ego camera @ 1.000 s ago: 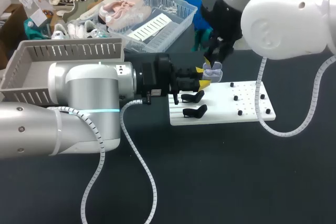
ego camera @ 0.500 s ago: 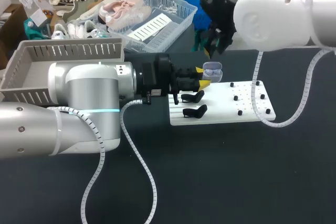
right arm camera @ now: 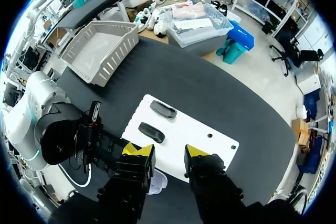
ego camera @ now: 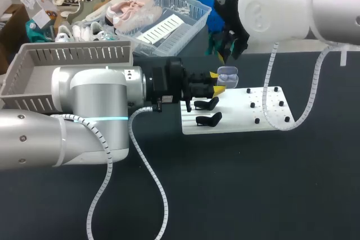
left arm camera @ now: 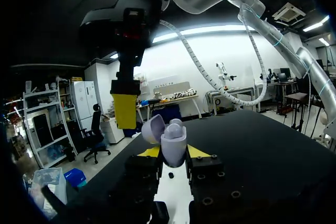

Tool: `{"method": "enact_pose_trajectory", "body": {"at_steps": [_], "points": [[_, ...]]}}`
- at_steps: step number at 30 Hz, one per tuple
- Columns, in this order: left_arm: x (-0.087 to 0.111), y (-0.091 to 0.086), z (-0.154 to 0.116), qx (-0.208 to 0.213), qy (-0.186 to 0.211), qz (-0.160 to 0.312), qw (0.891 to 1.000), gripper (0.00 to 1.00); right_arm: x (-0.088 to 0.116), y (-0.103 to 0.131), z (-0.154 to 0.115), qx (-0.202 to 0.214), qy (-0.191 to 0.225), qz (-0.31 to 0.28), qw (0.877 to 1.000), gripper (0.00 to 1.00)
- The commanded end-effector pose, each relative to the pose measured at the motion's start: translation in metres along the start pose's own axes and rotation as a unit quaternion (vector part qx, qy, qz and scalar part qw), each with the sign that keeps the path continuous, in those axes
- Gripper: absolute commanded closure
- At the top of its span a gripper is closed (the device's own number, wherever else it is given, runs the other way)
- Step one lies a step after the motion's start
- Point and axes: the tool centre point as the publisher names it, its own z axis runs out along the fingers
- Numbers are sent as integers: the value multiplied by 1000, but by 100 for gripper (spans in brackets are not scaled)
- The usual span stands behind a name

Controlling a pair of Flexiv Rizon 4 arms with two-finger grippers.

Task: Pick up each earbud case from the left stands, insert the matching earbuds, close the lid, and place the case in the box.

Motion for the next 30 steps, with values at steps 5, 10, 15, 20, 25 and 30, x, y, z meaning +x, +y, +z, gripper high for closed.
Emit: {"method": "enact_pose_trajectory", "body": {"at_steps": [5,10,15,20,25,30], "points": [[0,0,1,-2,-1,0,1000,100,9,0,5,-3,6,7,1000,67],[0,0,1,-2,-1,0,1000,100,16,-1,5,-4,8,13,1000,67],[0,0,1,-2,-1,0,1000,100,19,2,3,-1,9,14,1000,66],[0,0,1,-2,-1,0,1000,100,23,3,1,-1,9,16,1000,67],[0,0,1,-2,-1,0,1000,100,26,6,-1,-1,5,18,1000,67],[0,0,1,-2,-1,0,1000,100,30,9,-3,-4,1,20,1000,66]]}}
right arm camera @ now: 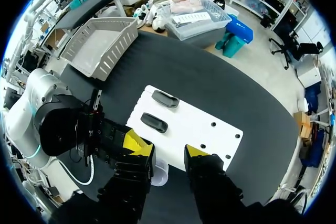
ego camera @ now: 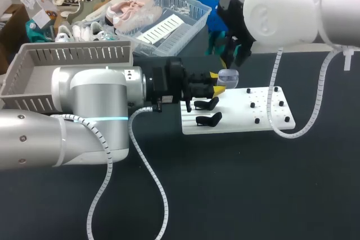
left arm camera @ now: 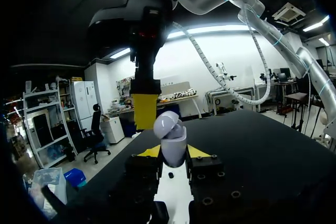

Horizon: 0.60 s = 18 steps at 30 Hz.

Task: Pick up each earbud case from the left stands, insert the matching earbuds, close the lid, and place the case in the box.

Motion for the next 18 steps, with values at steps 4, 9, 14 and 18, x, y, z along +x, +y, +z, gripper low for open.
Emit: {"method": "enact_pose_trajectory", "body": {"at_steps": [4,9,14,18], "points": [[0,0,1,-2,-1,0,1000,100,11,4,-4,0,-13,4,1000,66],[0,0,1,-2,-1,0,1000,100,14,4,-10,1,-22,11,1000,65],[0,0,1,-2,-1,0,1000,100,20,4,-21,4,-39,20,999,65],[-3,7,-7,-11,-2,8,1000,100,26,4,-30,3,-52,24,998,64]]}}
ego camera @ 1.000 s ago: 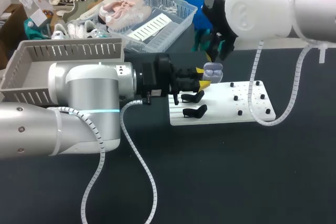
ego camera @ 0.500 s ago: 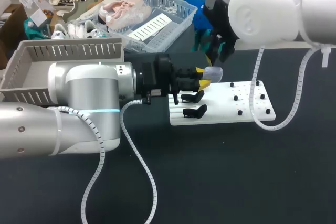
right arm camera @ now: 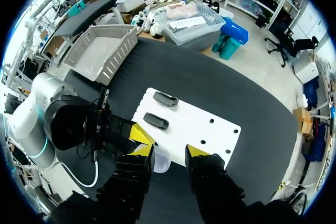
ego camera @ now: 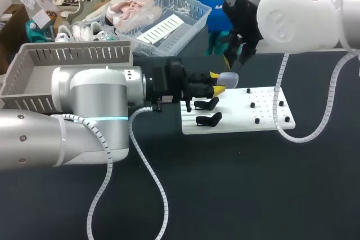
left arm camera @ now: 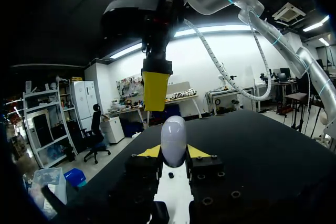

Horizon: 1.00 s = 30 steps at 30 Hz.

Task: Pick up each earbud case from the left stands, insert the matching earbuds, close the lid, and place the case in the box.

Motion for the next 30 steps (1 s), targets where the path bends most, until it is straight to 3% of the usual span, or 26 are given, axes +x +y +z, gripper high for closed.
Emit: {"method": "enact_pose_trajectory", "body": {"at_steps": [1,13,20,30], "points": [[-3,9,-10,-15,-2,8,1000,100,17,1,-12,-1,-32,2,999,64],[6,46,-64,-69,43,31,996,100,31,-3,-30,-24,-90,-17,996,63],[6,57,-102,-101,56,33,993,100,38,-8,-36,-48,-139,-44,988,62],[25,80,-166,-151,109,35,982,100,45,-5,-38,-75,-189,-89,975,61]]}}
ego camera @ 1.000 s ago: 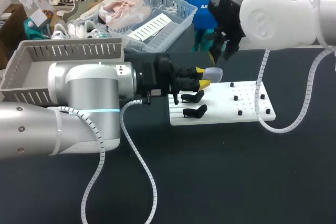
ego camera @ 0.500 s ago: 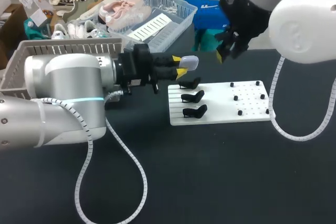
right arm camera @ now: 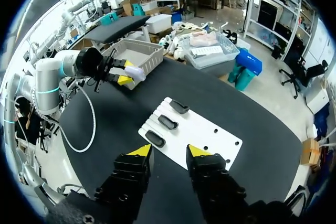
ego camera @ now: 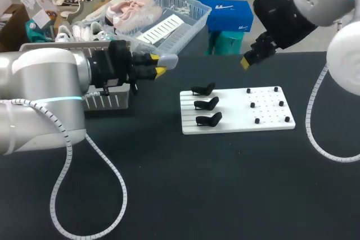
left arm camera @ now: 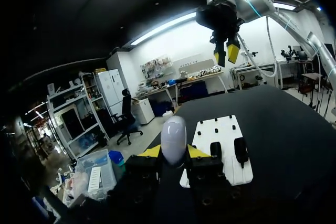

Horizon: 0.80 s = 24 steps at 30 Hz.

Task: Pick up each earbud case from the left stands, insert the matching earbuds, close the lid, and place the case in the box.

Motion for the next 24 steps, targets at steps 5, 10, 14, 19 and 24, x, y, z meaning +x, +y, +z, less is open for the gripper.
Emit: {"method": "enact_pose_trajectory", "body": {"at_steps": [5,10,14,19,24], "points": [[16,12,-43,-56,22,1,998,100,10,2,-4,-4,-68,-1,998,62],[29,18,-59,-77,32,-7,997,100,14,2,-3,-6,-73,10,997,62],[41,25,-72,-94,48,-13,994,100,16,3,-1,-4,-72,17,997,63],[60,36,-87,-105,66,-23,992,100,18,4,1,0,-74,29,997,64],[72,49,-100,-122,79,-29,989,100,18,4,5,3,-75,39,996,64]]}}
